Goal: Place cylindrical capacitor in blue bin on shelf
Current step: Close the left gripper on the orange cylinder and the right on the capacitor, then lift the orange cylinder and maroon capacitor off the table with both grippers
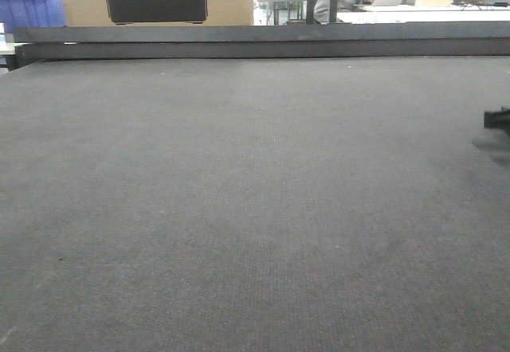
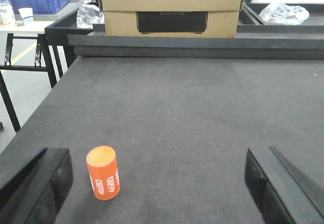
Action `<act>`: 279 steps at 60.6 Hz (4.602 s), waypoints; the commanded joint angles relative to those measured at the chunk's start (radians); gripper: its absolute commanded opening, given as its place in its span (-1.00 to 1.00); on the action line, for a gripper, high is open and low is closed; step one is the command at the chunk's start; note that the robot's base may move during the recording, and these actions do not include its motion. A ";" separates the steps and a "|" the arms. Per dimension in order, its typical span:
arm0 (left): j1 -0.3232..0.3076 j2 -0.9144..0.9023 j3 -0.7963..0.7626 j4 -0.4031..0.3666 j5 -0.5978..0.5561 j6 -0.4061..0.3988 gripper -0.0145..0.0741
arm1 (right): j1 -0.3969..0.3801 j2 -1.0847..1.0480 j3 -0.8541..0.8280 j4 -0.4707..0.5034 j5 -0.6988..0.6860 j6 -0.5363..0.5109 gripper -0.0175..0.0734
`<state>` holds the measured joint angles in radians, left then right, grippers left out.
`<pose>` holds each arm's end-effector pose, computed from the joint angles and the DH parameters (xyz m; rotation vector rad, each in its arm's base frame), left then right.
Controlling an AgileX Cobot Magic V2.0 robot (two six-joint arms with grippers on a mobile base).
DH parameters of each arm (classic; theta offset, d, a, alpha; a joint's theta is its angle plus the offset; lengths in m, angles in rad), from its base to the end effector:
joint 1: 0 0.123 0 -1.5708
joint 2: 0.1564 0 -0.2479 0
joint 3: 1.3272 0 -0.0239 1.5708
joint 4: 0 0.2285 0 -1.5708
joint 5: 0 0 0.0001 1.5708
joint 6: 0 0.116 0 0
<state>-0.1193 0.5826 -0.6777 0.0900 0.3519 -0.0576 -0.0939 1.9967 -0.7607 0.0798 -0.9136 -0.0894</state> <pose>0.1508 -0.0144 0.3354 0.1043 1.7361 -0.0409 0.3620 -0.0414 0.1041 0.0932 1.8073 -0.1527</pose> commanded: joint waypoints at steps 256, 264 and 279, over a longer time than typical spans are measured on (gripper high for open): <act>-0.166 0.229 -0.393 0.073 0.306 -0.059 -0.92 | 0.225 -1.380 -0.156 0.038 1.460 -0.006 -0.88; -0.166 0.229 -0.393 0.073 0.306 -0.059 -0.92 | 0.225 -1.380 -0.156 0.038 1.460 -0.006 -0.88; -0.166 0.229 -0.393 0.073 0.306 -0.059 -0.92 | 0.225 -1.380 -0.156 0.038 1.460 -0.006 -0.88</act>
<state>-0.2787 0.8132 -1.0630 0.1624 0.6789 -0.1104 0.1301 0.6226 -0.9090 0.1177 0.5616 -0.0894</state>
